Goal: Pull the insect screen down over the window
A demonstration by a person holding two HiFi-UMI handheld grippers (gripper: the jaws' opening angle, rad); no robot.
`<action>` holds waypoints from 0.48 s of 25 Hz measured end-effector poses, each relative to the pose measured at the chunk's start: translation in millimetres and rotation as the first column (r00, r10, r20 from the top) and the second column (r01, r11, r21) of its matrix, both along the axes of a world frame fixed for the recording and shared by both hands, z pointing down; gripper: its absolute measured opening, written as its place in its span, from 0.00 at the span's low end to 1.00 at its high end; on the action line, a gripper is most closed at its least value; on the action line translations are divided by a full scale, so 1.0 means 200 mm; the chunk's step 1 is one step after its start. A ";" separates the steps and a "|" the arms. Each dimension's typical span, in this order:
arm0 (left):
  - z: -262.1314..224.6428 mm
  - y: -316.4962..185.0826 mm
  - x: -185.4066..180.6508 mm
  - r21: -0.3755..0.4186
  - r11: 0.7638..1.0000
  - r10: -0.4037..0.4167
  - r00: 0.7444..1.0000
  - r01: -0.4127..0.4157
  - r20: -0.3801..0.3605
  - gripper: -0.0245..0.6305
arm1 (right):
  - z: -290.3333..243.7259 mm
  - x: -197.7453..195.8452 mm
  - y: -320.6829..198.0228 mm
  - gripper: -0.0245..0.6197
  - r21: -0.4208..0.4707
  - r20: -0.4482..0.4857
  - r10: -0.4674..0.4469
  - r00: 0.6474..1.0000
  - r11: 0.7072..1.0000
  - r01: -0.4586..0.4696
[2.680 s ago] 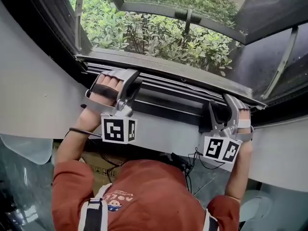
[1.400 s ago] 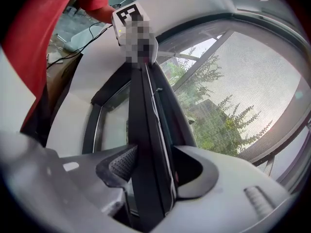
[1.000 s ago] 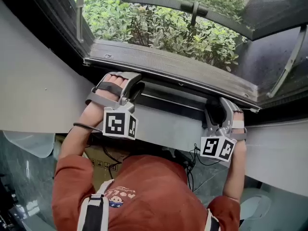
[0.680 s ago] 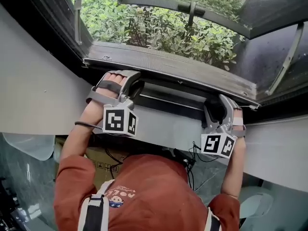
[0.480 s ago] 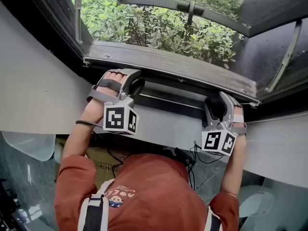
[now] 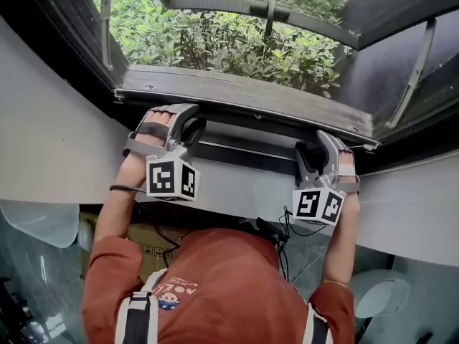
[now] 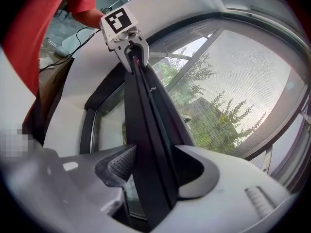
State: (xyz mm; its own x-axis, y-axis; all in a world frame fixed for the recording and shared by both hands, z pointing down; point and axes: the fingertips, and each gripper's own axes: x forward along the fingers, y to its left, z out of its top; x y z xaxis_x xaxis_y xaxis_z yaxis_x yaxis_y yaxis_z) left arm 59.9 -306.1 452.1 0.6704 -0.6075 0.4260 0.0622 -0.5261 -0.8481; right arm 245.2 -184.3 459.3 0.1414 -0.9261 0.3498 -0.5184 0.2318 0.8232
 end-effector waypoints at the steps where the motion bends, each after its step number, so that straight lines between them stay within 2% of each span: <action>1: 0.00 0.00 0.00 0.000 1.000 -0.001 1.000 0.001 -0.008 0.27 | 0.00 0.00 0.00 0.43 0.003 0.006 0.002 1.000 1.000 -0.002; 7: -0.02 0.02 0.00 -0.035 0.999 -0.019 0.997 0.017 -0.077 0.27 | -0.03 0.00 0.00 0.43 0.043 0.041 -0.002 0.999 0.999 0.000; 12: -0.04 0.03 0.00 -0.113 0.993 -0.054 0.978 0.032 -0.199 0.27 | -0.07 0.00 0.03 0.43 0.102 0.093 0.000 0.996 0.995 -0.010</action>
